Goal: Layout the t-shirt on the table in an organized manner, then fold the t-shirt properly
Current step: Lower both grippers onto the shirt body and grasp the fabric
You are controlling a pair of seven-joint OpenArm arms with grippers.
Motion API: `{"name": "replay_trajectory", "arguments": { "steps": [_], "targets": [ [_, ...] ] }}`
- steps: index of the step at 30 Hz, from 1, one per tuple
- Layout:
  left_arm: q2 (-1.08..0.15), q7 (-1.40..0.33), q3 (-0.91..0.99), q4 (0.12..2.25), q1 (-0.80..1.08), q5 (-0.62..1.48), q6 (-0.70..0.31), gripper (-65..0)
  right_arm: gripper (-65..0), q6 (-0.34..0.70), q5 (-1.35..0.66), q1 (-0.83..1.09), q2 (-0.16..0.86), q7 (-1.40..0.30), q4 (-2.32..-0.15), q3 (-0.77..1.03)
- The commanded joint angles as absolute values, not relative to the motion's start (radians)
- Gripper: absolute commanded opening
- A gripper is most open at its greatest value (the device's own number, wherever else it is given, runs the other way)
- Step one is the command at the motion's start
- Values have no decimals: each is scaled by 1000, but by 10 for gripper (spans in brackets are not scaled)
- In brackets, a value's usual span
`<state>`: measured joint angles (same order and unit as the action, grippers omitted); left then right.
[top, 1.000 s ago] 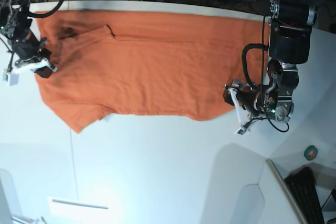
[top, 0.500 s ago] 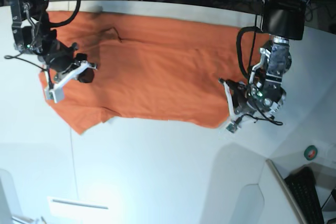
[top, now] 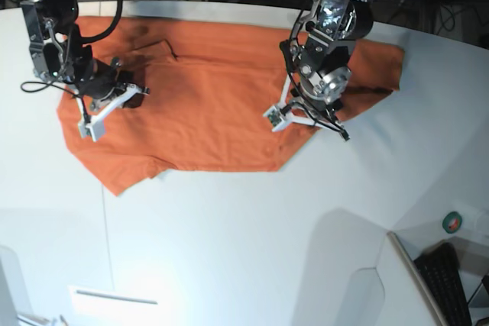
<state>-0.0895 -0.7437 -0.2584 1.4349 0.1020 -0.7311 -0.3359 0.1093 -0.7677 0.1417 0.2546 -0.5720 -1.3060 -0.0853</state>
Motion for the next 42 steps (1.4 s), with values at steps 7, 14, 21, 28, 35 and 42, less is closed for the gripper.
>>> {"name": "replay_trajectory", "arguments": {
  "steps": [7,14,21,28,35,42],
  "targets": [
    [-88,-737,-314,1455,119,-799,-286,-650,-650,116,-780,125,266,-559,-1320,-81],
    [-93,-737,-309,1535,154,-799,-286,-408,-650,116,-780,125,266,-559,-1320,-81],
    [-93,-734,-315,1724,217,-792,-292,-207,-650,116,-780,125,265,-559,-1320,-81],
    [-97,-739,-255,1765,179,-674,-320,-207,-650,116,-780,125,266,-559,-1320,-81],
    [-166,-889,1,1636,50,-194,-552,-209,-650,116,-780,125,266,-559,-1320,-81],
    [-214,-909,-1,1586,54,-96,-549,-211,-650,116,-780,125,265,-559,-1320,-81]
  ]
}}
